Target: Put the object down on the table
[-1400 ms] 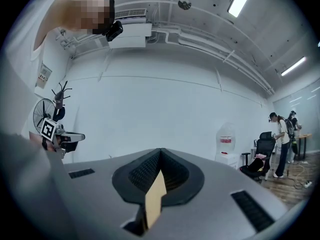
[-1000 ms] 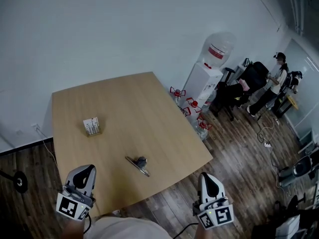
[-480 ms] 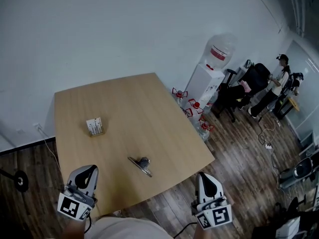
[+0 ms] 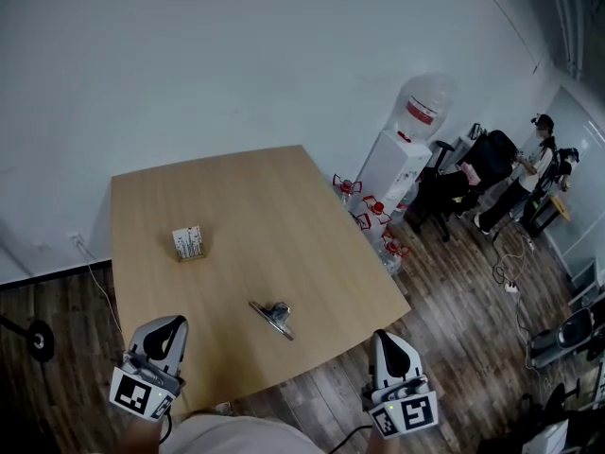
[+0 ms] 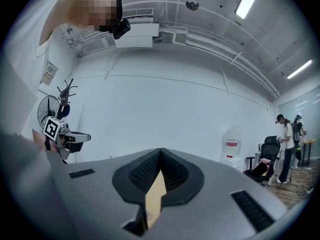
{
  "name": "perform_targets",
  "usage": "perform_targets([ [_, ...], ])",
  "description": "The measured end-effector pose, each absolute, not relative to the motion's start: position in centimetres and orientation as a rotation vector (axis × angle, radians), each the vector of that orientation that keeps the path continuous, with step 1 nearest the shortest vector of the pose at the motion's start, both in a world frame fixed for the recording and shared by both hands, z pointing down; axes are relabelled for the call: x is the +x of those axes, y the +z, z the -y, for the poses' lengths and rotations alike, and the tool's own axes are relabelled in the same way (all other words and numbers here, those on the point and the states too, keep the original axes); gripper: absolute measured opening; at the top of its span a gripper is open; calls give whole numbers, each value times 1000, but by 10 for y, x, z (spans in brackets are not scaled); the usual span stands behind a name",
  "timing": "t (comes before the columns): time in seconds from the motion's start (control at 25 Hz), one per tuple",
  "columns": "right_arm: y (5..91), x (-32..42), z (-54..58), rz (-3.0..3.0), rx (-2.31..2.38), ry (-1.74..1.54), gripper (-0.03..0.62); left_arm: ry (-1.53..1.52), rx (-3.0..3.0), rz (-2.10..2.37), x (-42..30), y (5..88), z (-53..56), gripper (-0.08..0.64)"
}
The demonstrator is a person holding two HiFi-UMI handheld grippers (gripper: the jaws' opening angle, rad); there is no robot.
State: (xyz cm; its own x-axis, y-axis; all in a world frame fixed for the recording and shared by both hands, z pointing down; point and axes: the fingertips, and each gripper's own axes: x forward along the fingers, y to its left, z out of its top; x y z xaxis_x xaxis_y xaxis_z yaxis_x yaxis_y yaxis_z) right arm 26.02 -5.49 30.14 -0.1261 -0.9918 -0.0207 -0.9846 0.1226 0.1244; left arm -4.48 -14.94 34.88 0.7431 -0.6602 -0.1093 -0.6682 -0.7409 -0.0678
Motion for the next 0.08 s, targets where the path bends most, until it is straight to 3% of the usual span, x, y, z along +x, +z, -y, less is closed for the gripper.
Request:
perform_targets([
  [0.08, 301, 258, 54, 2298, 2032, -167, -3, 119, -2835, -1085, -48, 348, 149, 5],
])
